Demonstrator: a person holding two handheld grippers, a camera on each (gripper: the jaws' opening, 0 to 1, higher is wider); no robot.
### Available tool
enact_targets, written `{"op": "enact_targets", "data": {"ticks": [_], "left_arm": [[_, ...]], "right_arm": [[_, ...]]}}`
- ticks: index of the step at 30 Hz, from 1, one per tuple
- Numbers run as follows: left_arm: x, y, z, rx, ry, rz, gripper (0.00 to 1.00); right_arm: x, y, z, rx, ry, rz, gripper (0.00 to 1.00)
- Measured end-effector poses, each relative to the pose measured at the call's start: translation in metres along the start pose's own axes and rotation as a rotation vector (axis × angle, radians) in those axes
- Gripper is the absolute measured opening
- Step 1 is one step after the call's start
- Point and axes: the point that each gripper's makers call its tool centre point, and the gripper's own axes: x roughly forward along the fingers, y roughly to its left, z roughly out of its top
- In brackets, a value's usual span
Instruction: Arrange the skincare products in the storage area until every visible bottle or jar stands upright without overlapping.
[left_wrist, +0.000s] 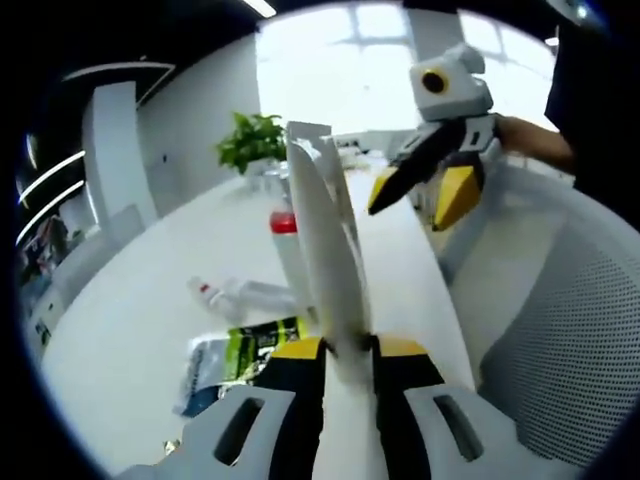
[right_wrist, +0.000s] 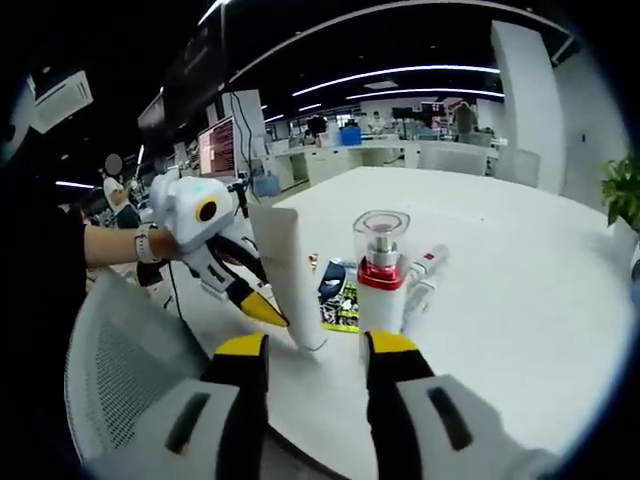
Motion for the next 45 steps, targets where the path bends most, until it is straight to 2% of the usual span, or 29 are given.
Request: {"op": "enact_targets", "data": {"ticks": [11, 25, 45], "left_arm": [[0.005, 0.008, 0.001, 0.036, 0.012, 0.007, 0.14], [0.010, 0.021, 0.001, 0.028, 0.008, 0.017, 0.14], [0.018, 0.029, 0.005, 0.034, 0.018, 0.004, 0.14]], "right_arm": [[-0.002, -0.001, 0.000, 0.005, -0.002, -0.008, 0.38], [-0.004, -0.006, -0.002, 0.018, -0.002, -0.018, 0.39], [-0.006, -0.009, 0.001, 0.028, -0.012, -0.030, 0.39]]}}
